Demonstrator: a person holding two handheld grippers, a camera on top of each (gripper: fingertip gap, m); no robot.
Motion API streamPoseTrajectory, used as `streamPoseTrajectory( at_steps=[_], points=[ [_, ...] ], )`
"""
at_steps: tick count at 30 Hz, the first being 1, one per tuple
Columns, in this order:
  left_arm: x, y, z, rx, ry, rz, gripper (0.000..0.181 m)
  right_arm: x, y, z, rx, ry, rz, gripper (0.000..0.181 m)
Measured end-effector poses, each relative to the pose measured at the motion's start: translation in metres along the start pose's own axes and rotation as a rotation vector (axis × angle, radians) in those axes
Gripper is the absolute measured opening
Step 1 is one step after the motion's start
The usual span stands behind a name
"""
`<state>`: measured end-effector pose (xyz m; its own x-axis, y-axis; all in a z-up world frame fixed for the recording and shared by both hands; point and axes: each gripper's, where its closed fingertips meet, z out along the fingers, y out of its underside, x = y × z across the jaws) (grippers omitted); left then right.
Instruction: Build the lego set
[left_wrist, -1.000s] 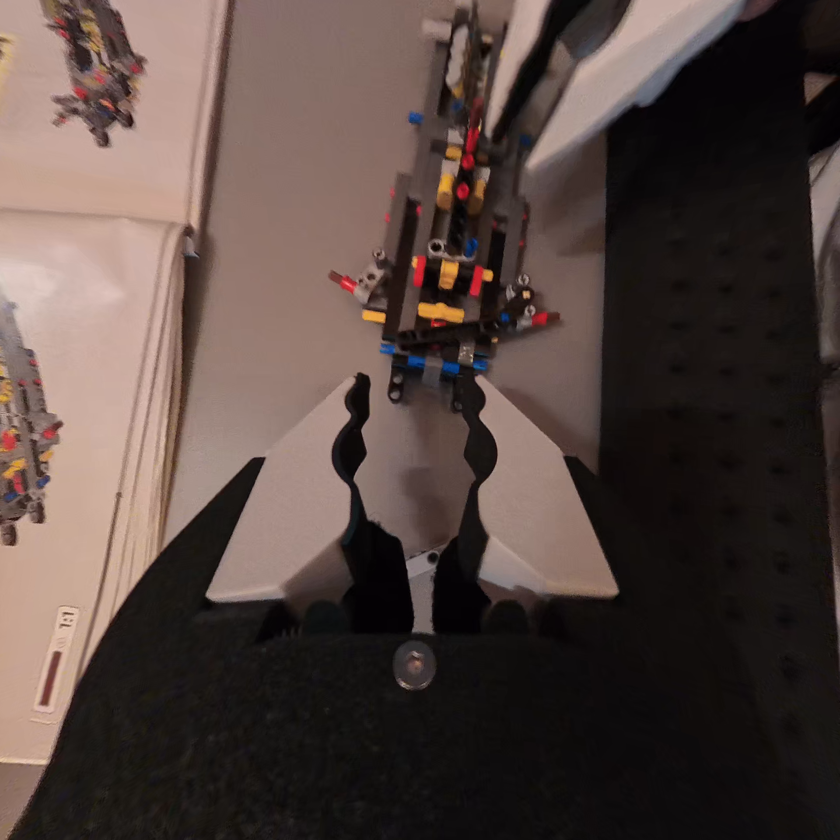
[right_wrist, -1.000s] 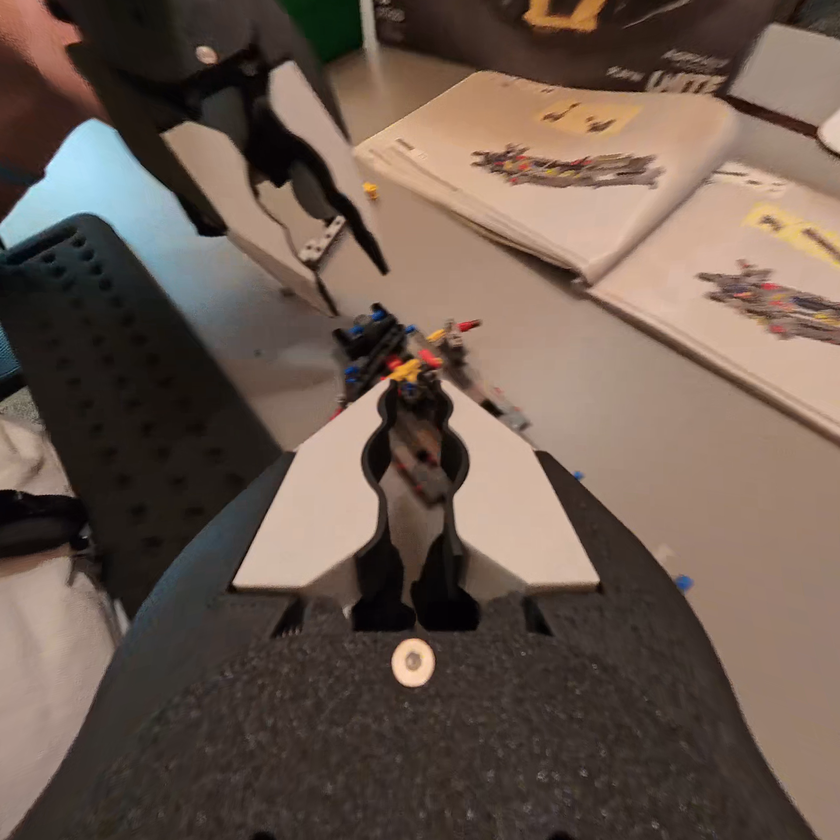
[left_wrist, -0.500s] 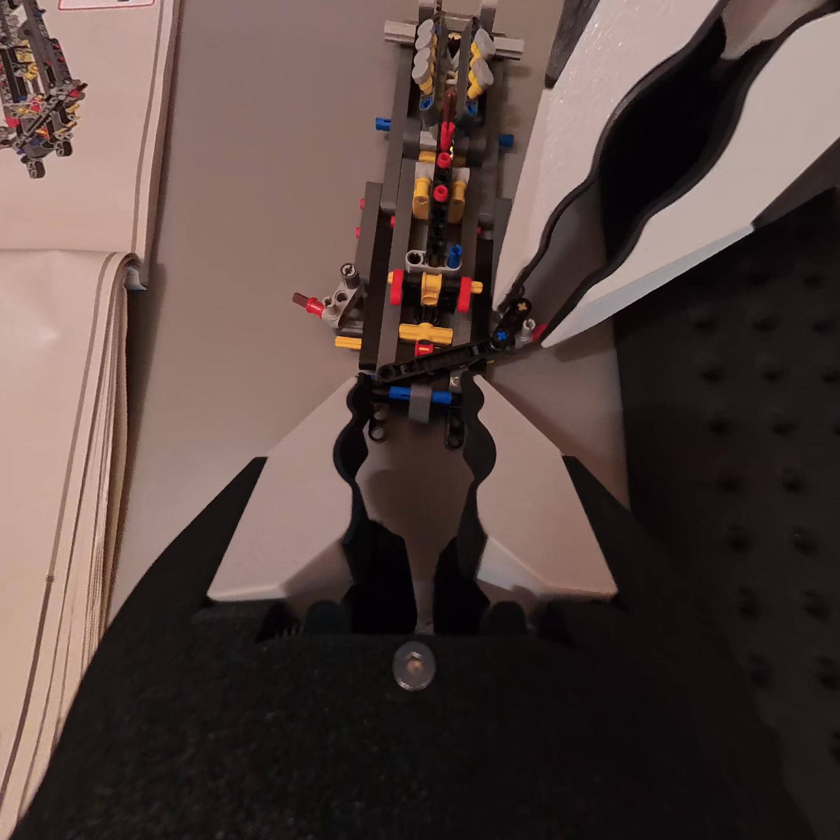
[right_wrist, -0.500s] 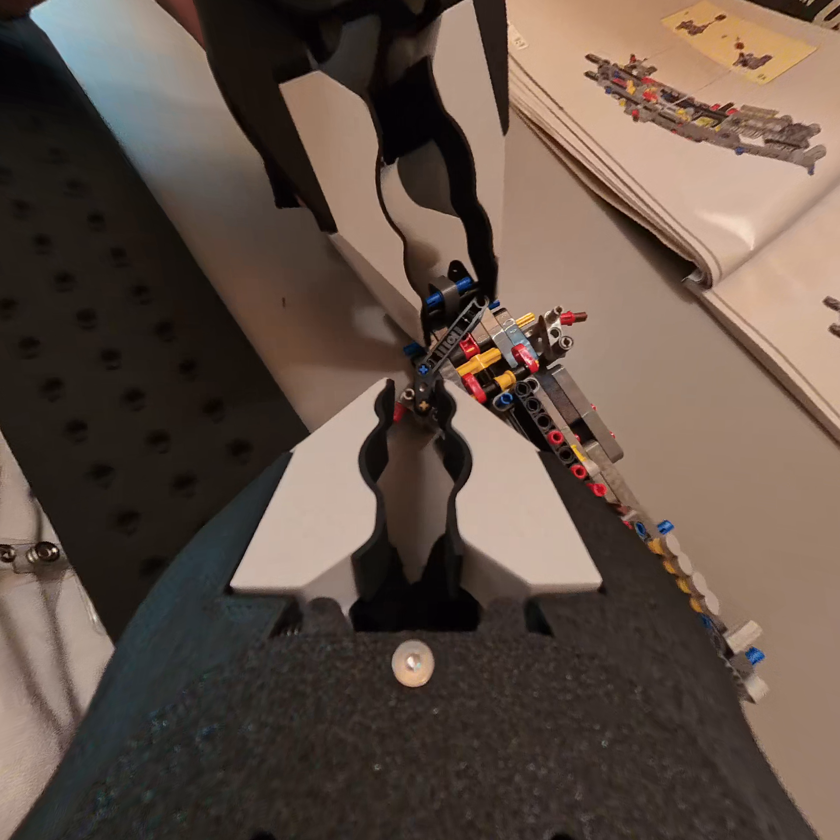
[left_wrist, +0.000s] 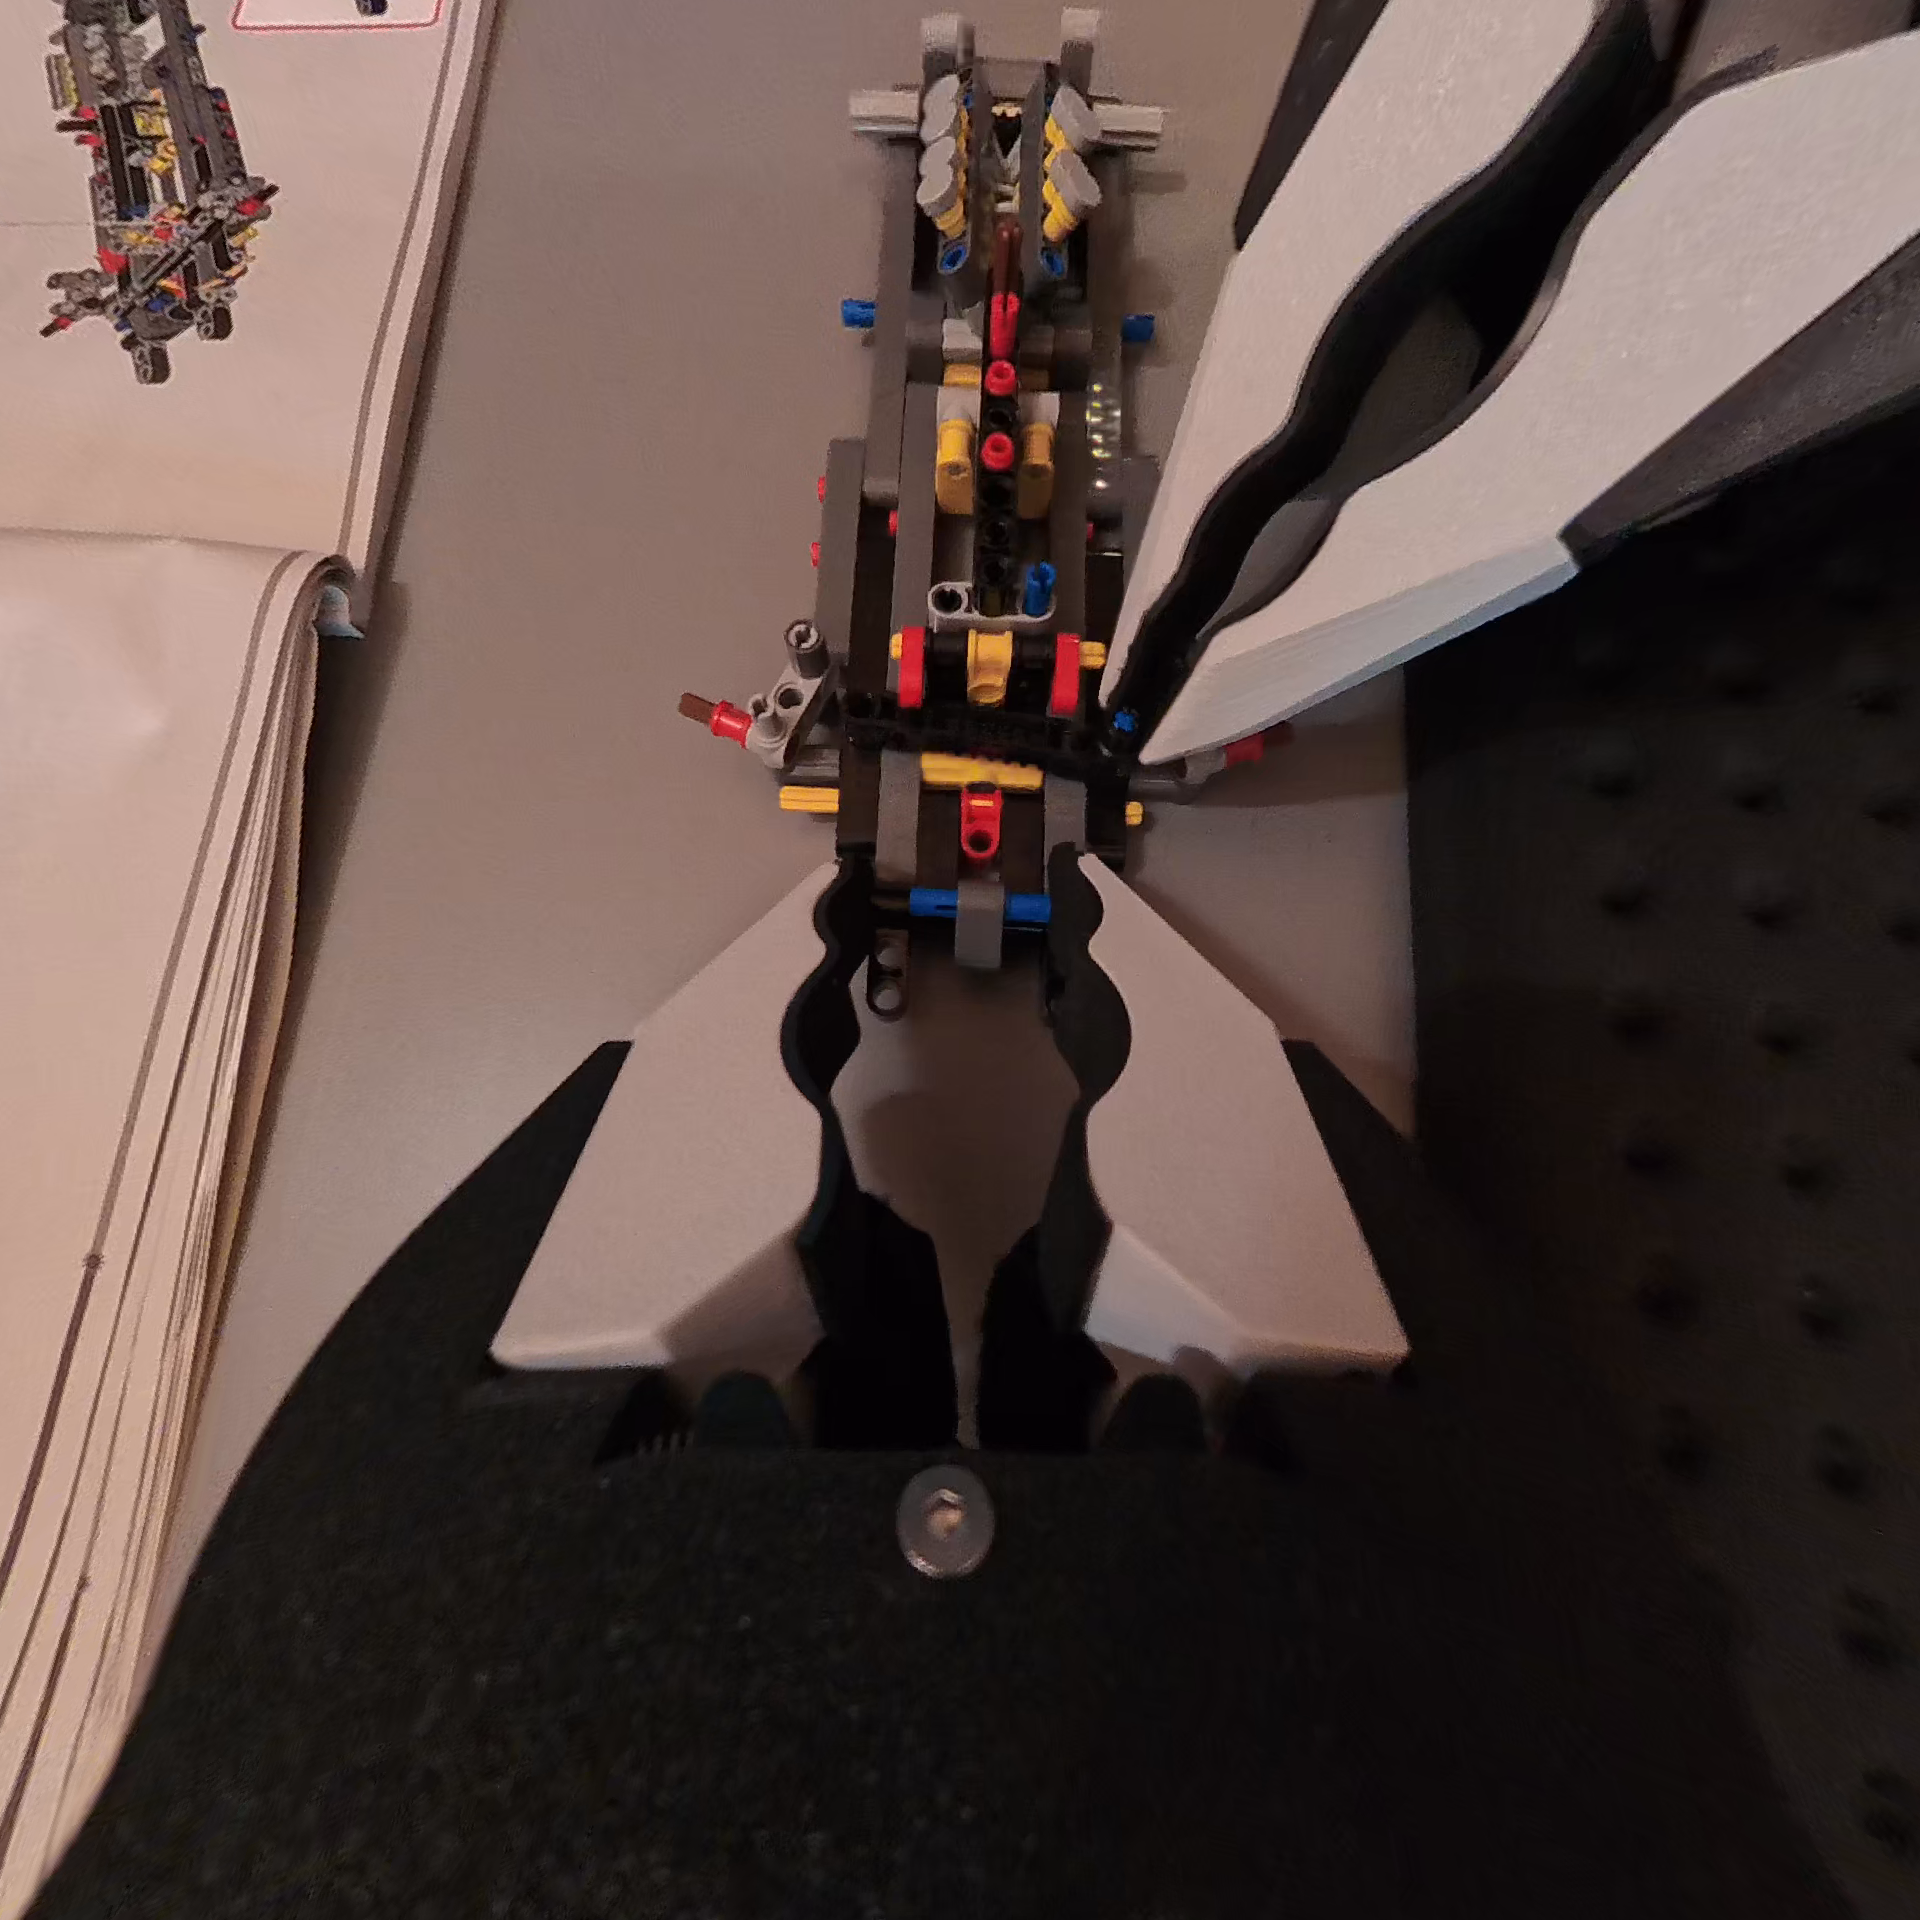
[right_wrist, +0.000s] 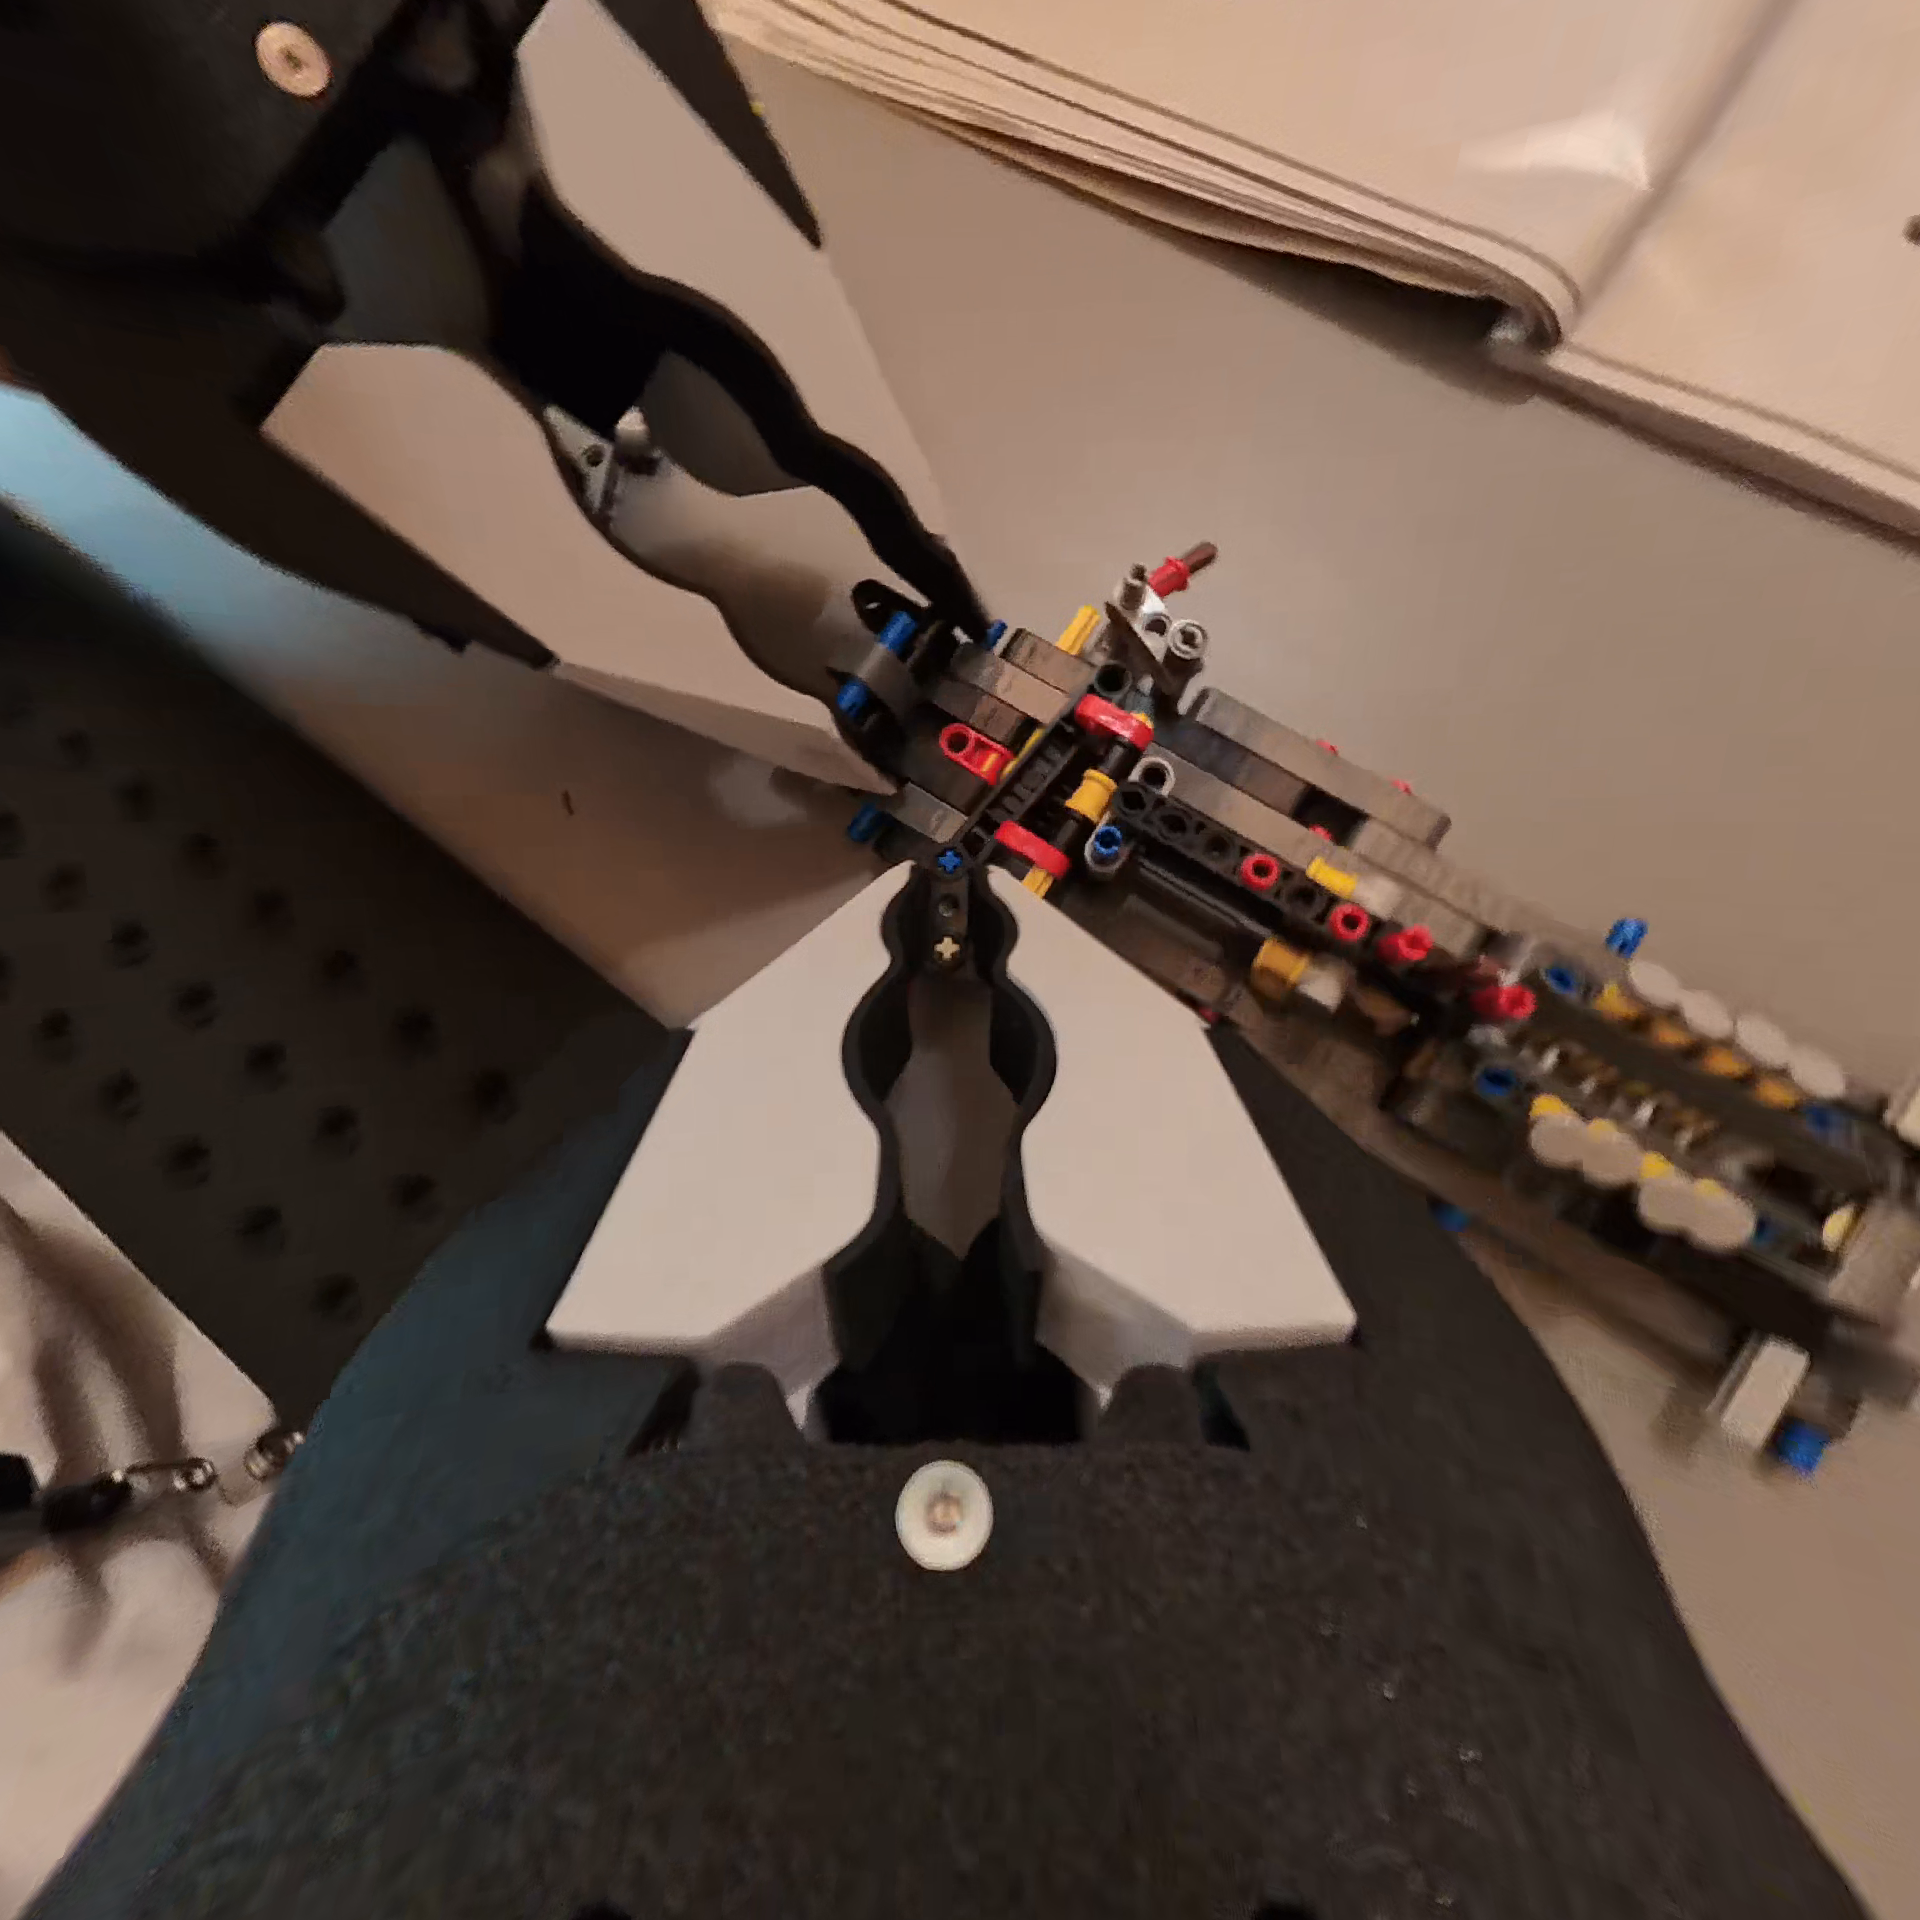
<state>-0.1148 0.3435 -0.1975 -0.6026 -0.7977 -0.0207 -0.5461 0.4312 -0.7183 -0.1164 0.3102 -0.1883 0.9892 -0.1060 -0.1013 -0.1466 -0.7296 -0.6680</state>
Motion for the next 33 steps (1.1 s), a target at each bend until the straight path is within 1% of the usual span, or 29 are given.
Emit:
streamPoseTrajectory(
  at_steps=[1, 5, 6, 9, 11, 12, 14, 16, 18, 21, 23, 25, 27, 29, 30, 33],
  points=[
    [0.001, 0.000, 0.000, -0.001, -0.008, -0.003, 0.032, 0.000, 0.001, 0.000, 0.001, 0.025, 0.015, 0.007],
    [0.002, -0.001, 0.000, -0.008, -0.023, -0.001, 0.032, 0.000, 0.002, -0.002, -0.001, 0.088, -0.051, 0.007],
    [0.002, -0.001, 0.000, -0.011, -0.027, 0.000, 0.032, 0.000, 0.001, -0.004, 0.000, 0.084, -0.052, 0.007],
    [-0.004, -0.005, -0.004, -0.002, -0.087, 0.023, 0.035, -0.003, -0.010, -0.017, 0.073, 0.037, -0.026, 0.012],
    [-0.004, -0.018, -0.014, 0.063, -0.114, 0.002, 0.035, 0.001, -0.014, -0.024, 0.112, 0.012, 0.001, 0.019],
    [0.001, -0.025, -0.020, 0.102, -0.104, -0.028, 0.031, 0.003, -0.015, -0.025, 0.129, -0.002, 0.006, 0.023],
    [0.017, -0.032, -0.024, 0.148, -0.040, -0.106, 0.002, 0.006, -0.011, -0.022, 0.145, -0.037, 0.002, 0.031],
    [0.026, -0.030, -0.019, 0.127, -0.023, -0.194, 0.003, 0.007, -0.001, -0.016, 0.124, -0.081, 0.007, 0.031],
    [0.032, -0.024, -0.009, 0.073, -0.044, -0.228, 0.002, 0.008, 0.002, -0.014, 0.108, -0.117, 0.042, 0.027],
    [0.033, -0.019, 0.000, 0.014, -0.110, -0.220, 0.001, 0.008, -0.009, -0.015, 0.160, -0.168, 0.067, 0.025],
    [0.030, -0.018, 0.004, 0.003, -0.139, -0.251, 0.001, 0.008, -0.010, -0.015, 0.149, -0.193, 0.059, 0.028],
    [0.028, -0.015, 0.006, -0.011, -0.152, -0.287, 0.001, 0.011, -0.012, -0.021, 0.134, -0.200, 0.025, 0.027],
    [0.027, -0.013, 0.008, -0.017, -0.153, -0.311, 0.001, 0.023, -0.020, -0.034, 0.164, -0.166, -0.039, 0.029],
    [0.025, -0.010, 0.010, -0.029, -0.164, -0.325, 0.001, 0.044, -0.022, -0.042, 0.135, -0.111, -0.173, 0.029],
    [0.024, -0.010, 0.010, -0.033, -0.164, -0.329, 0.001, 0.052, -0.020, -0.043, 0.102, -0.110, -0.265, 0.031],
    [0.023, -0.010, 0.011, -0.032, -0.159, -0.340, 0.001, 0.063, -0.018, -0.034, 0.009, -0.167, -0.464, 0.036]
  ],
)
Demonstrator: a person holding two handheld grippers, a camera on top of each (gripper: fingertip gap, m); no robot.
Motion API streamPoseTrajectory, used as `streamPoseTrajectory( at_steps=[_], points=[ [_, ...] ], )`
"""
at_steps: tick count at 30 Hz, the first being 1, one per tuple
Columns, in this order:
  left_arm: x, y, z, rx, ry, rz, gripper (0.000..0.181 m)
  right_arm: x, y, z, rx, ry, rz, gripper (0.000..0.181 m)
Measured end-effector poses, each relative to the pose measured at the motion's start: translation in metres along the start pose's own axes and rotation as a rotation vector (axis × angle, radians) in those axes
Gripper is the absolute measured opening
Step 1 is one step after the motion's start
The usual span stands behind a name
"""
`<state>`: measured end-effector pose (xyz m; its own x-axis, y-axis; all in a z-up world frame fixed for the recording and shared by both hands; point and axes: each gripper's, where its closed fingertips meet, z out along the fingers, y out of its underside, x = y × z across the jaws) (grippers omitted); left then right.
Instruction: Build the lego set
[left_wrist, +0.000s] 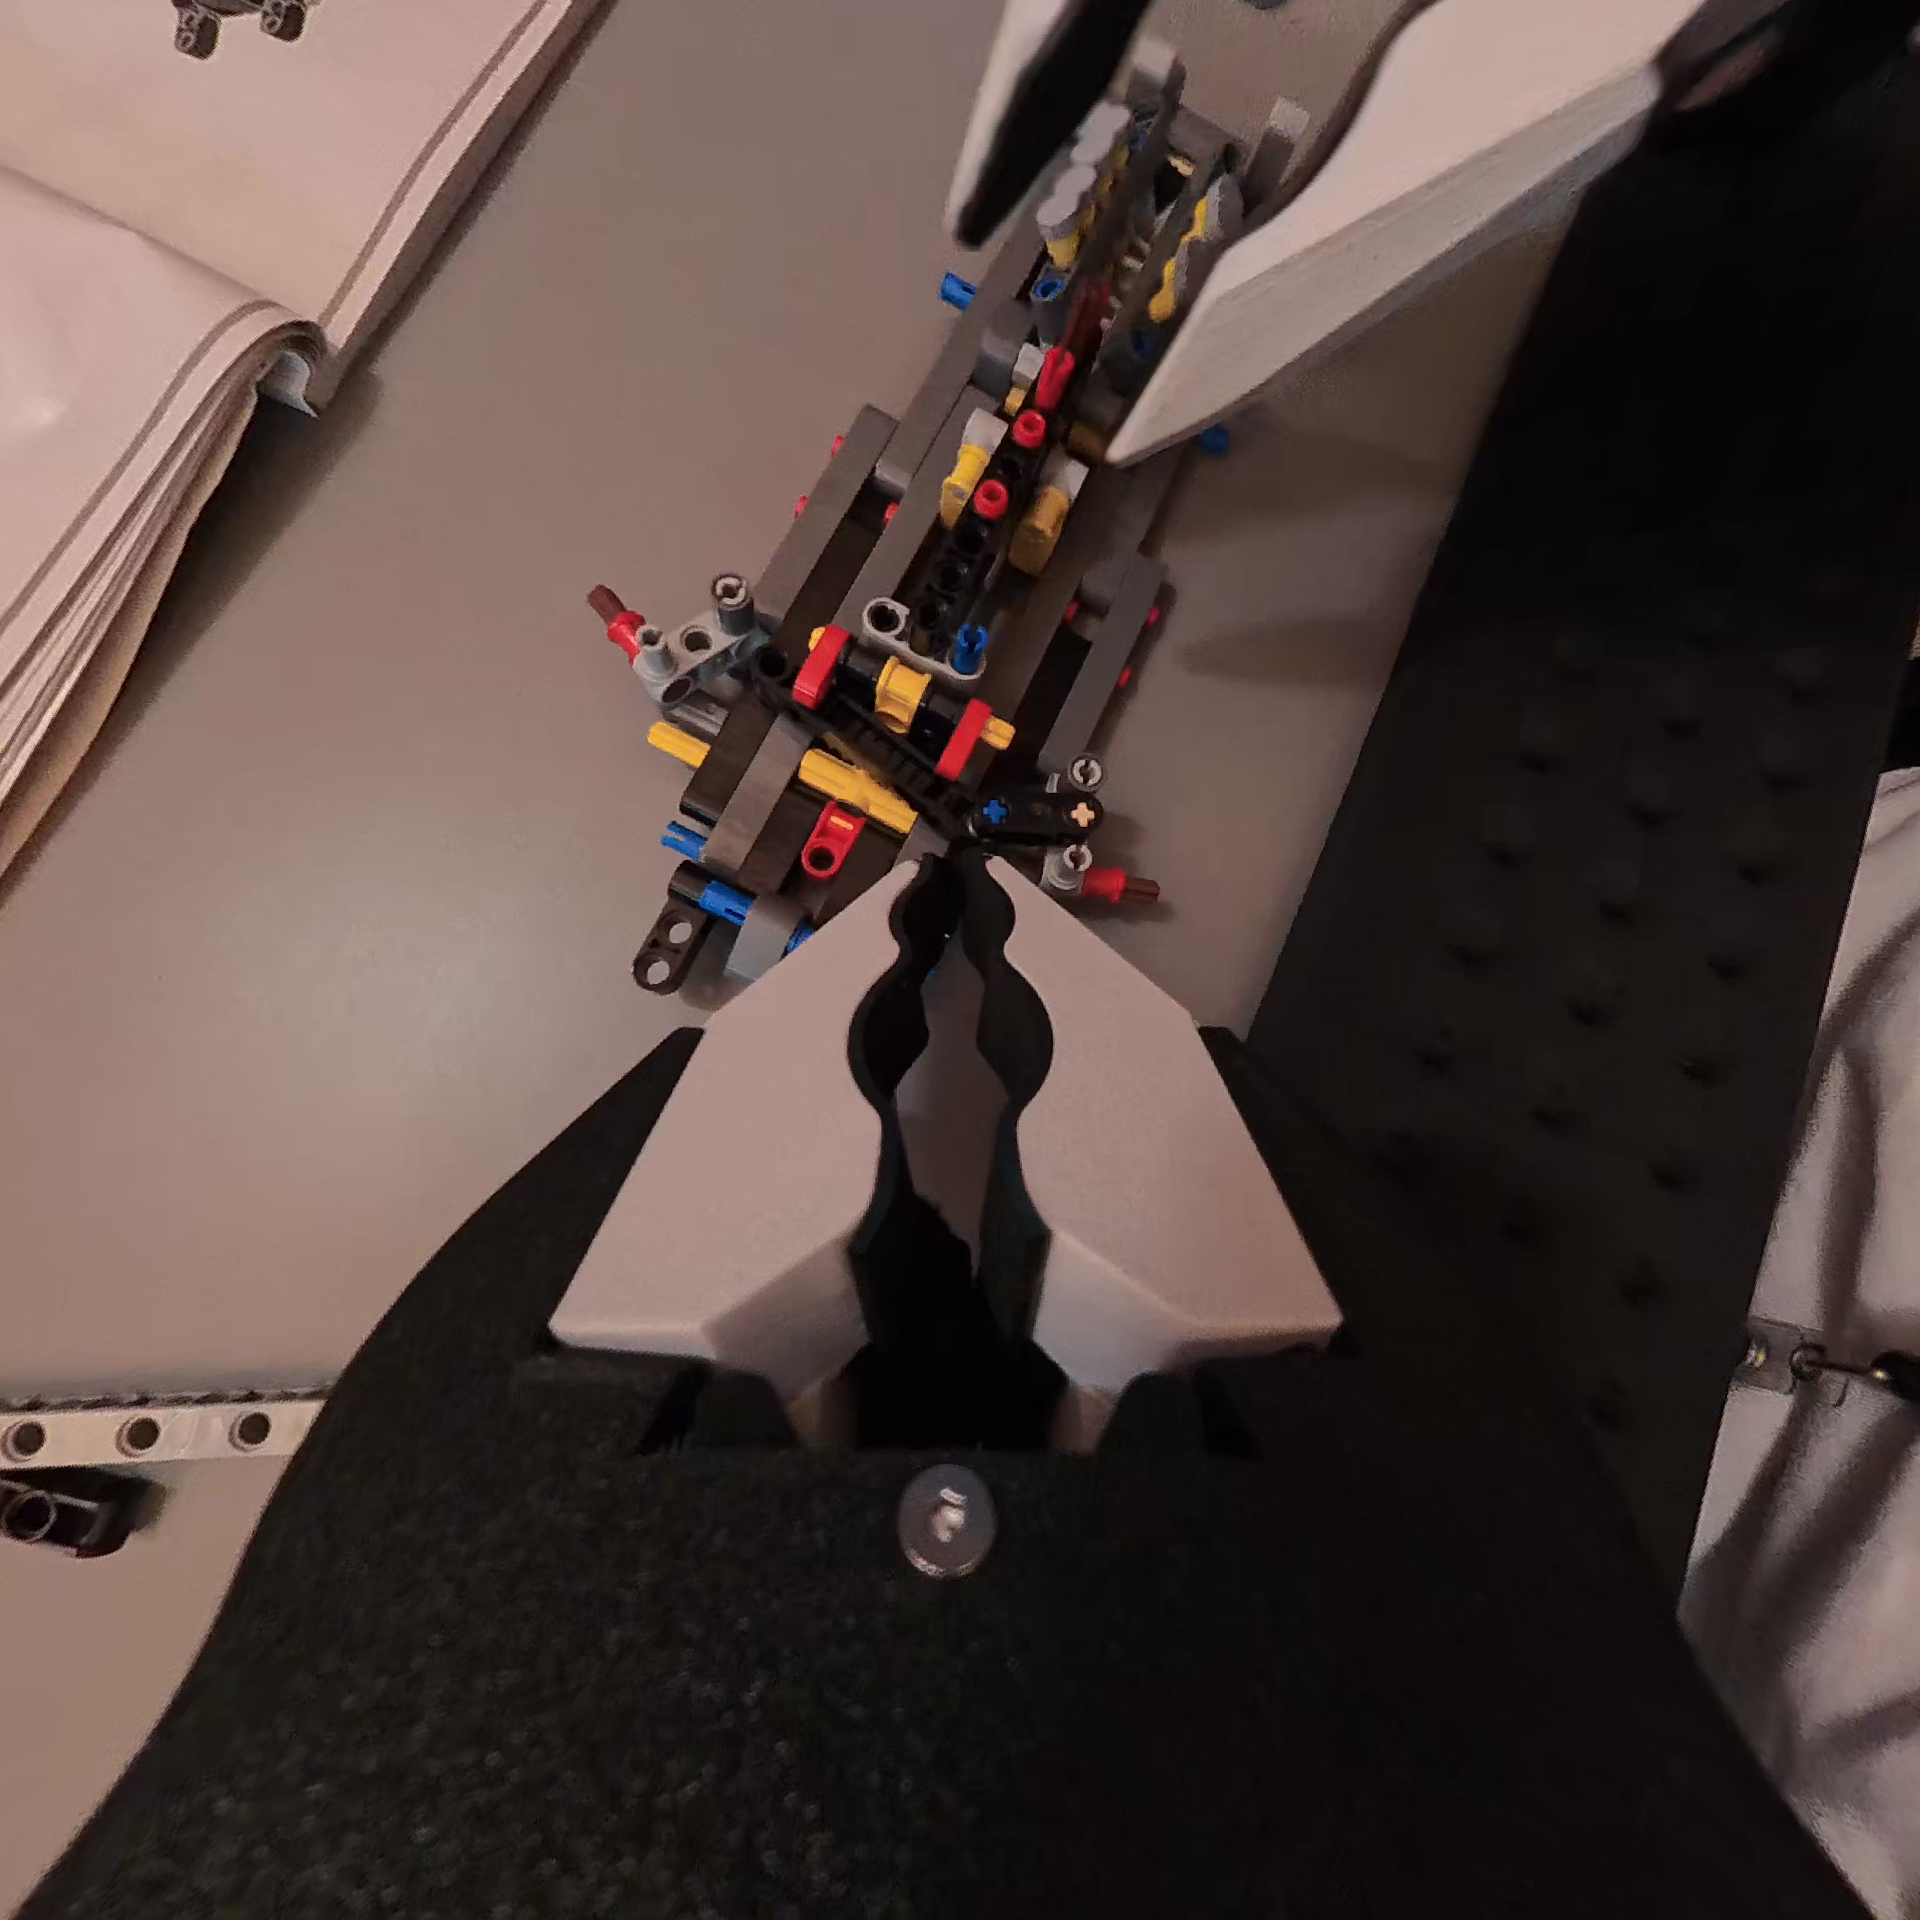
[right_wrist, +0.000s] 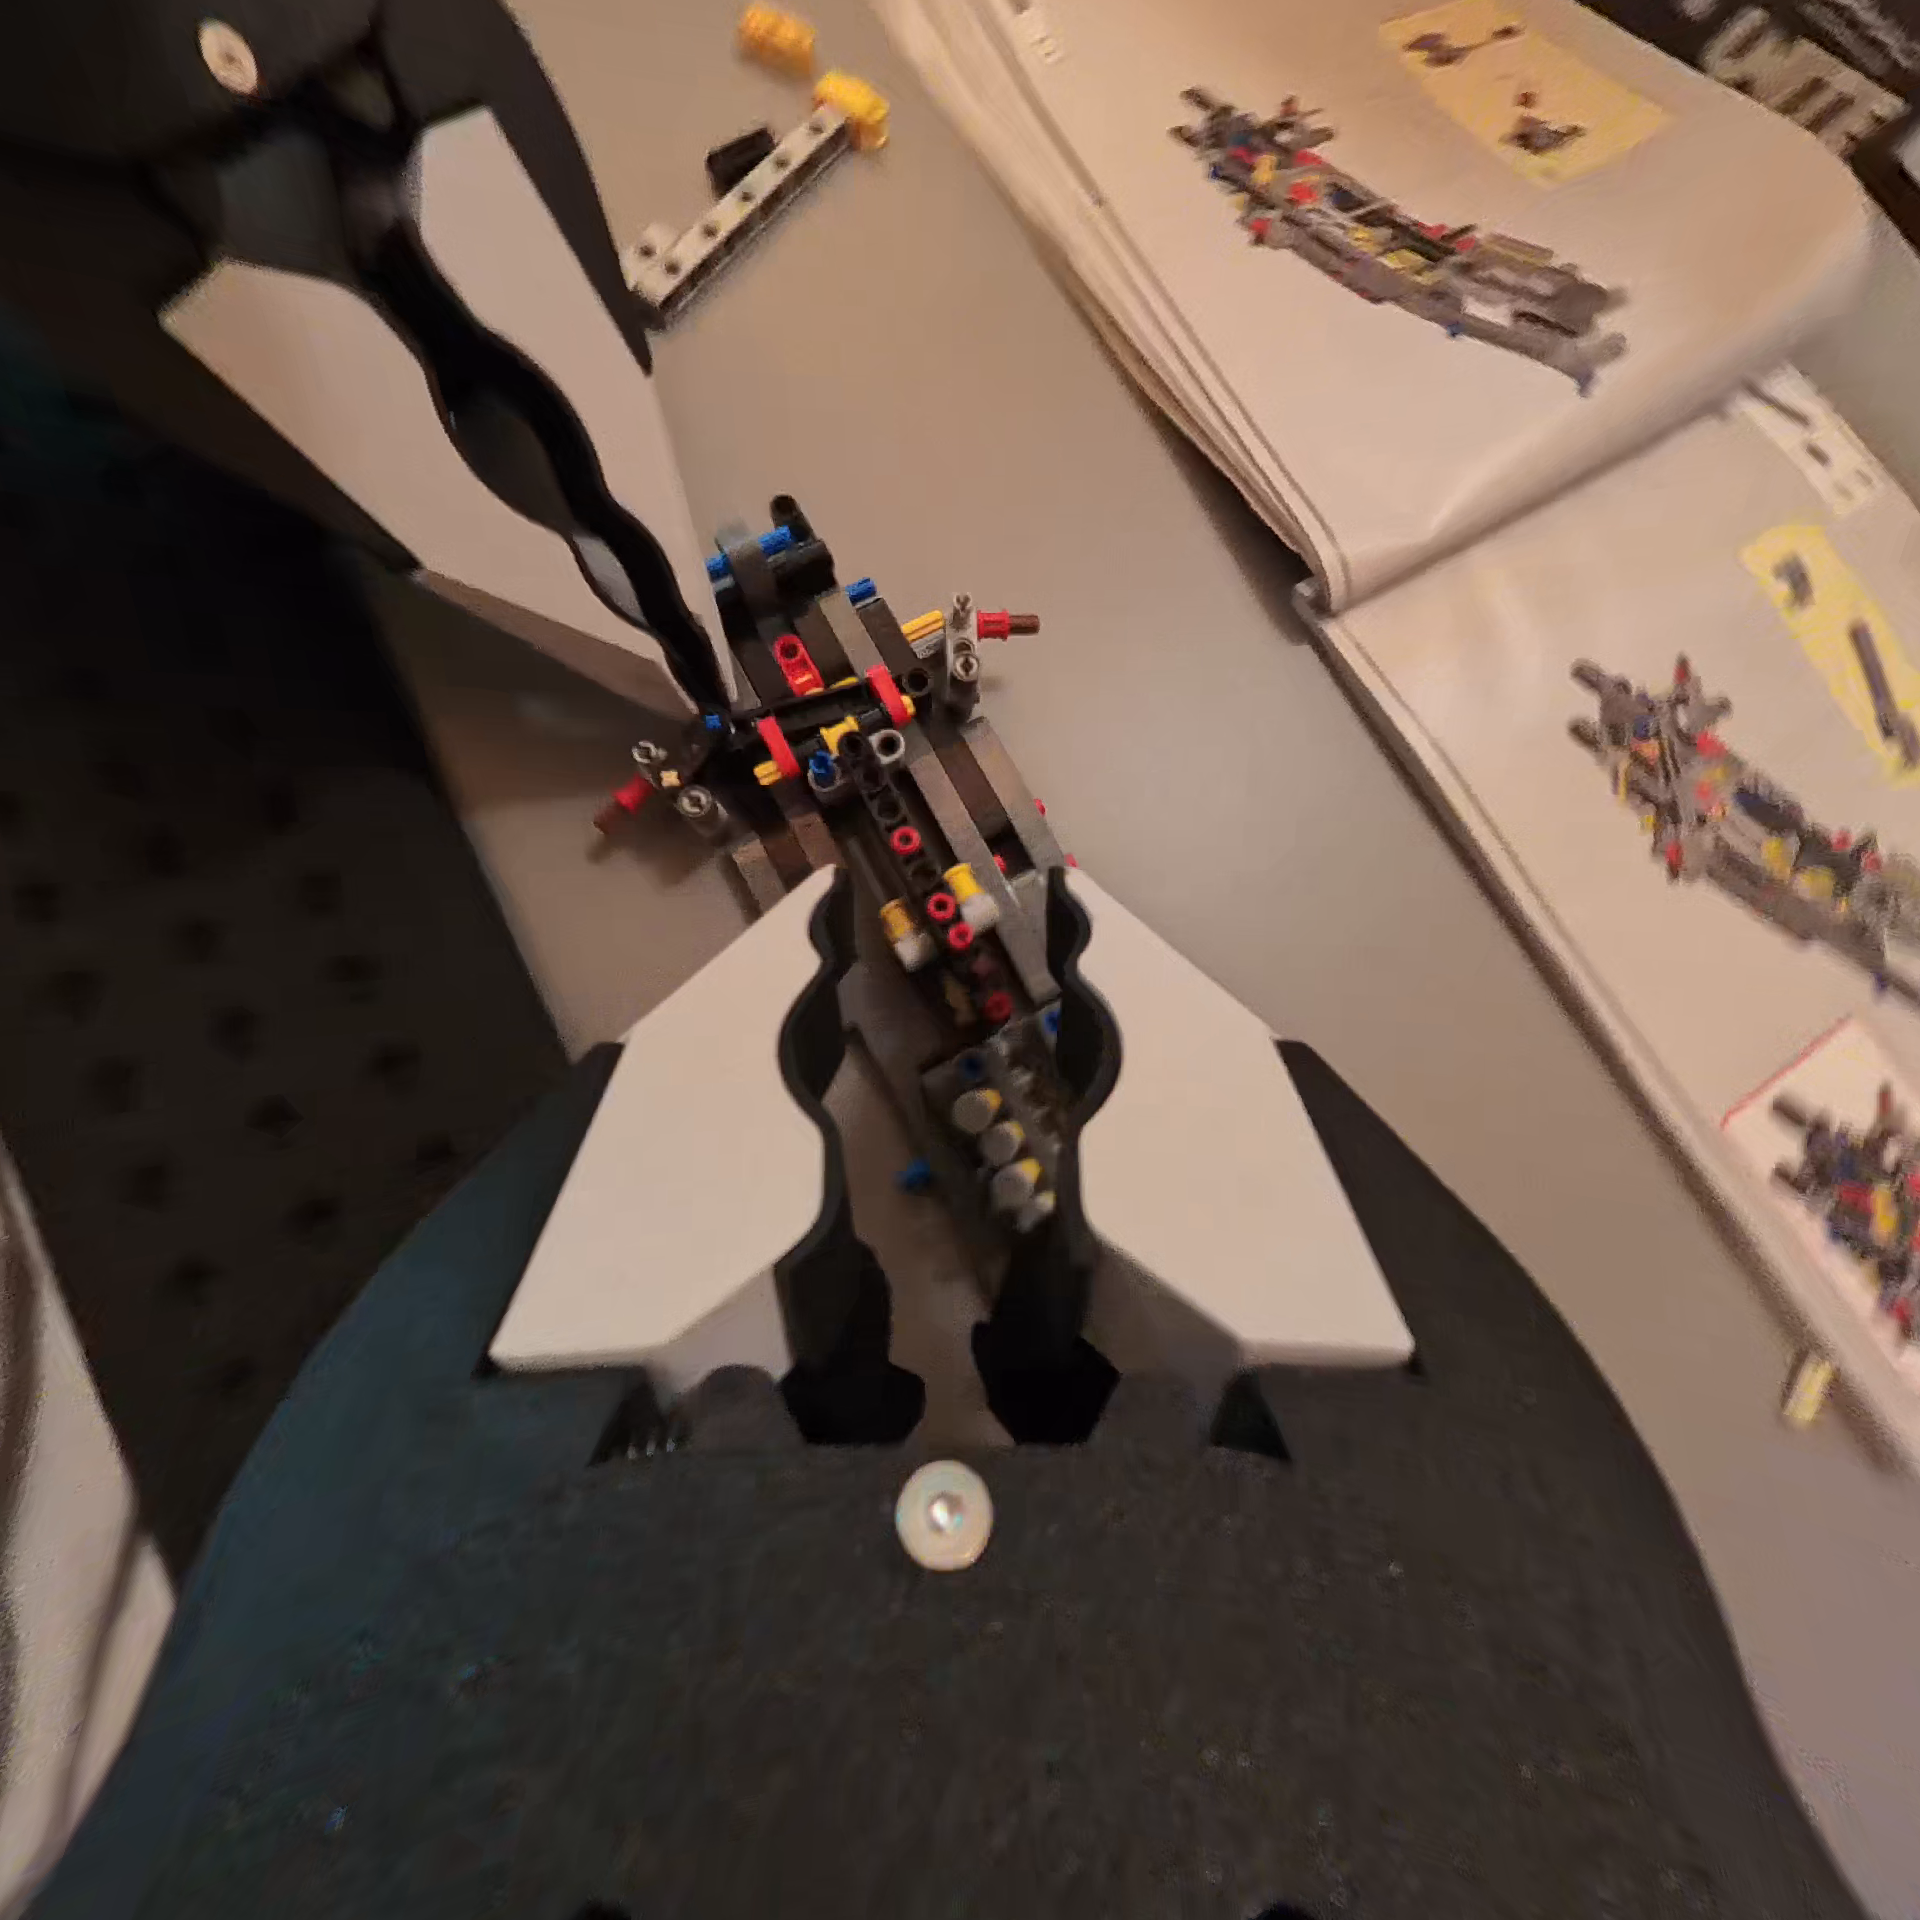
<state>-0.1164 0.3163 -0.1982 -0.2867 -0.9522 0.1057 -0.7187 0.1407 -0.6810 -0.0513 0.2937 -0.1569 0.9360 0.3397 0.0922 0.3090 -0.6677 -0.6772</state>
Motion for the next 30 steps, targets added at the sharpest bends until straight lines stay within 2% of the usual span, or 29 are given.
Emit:
streamPoseTrajectory(
  at_steps=[3, 6, 7, 10, 14, 30],
  points=[
    [0.000, -0.001, 0.001, -0.001, 0.001, -0.006, 0.000, -0.009, -0.003, 0.020, -0.044, -0.125, -0.167, 0.029],
    [0.000, -0.001, 0.001, -0.003, -0.006, -0.007, 0.001, -0.017, 0.007, 0.039, -0.133, -0.201, -0.262, 0.025],
    [0.000, -0.002, 0.002, -0.005, -0.008, -0.010, 0.000, -0.018, 0.009, 0.043, -0.149, -0.211, -0.278, 0.025],
    [-0.001, -0.003, 0.003, -0.012, -0.017, -0.008, 0.000, -0.014, 0.006, 0.045, -0.145, -0.180, -0.329, 0.008],
    [-0.001, -0.005, 0.005, -0.022, -0.006, -0.007, 0.000, -0.015, 0.007, 0.044, -0.161, -0.227, -0.253, 0.007],
    [-0.001, -0.010, 0.011, -0.068, 0.068, 0.072, 0.000, -0.013, 0.007, 0.046, -0.159, -0.228, -0.275, 0.007]
  ],
)
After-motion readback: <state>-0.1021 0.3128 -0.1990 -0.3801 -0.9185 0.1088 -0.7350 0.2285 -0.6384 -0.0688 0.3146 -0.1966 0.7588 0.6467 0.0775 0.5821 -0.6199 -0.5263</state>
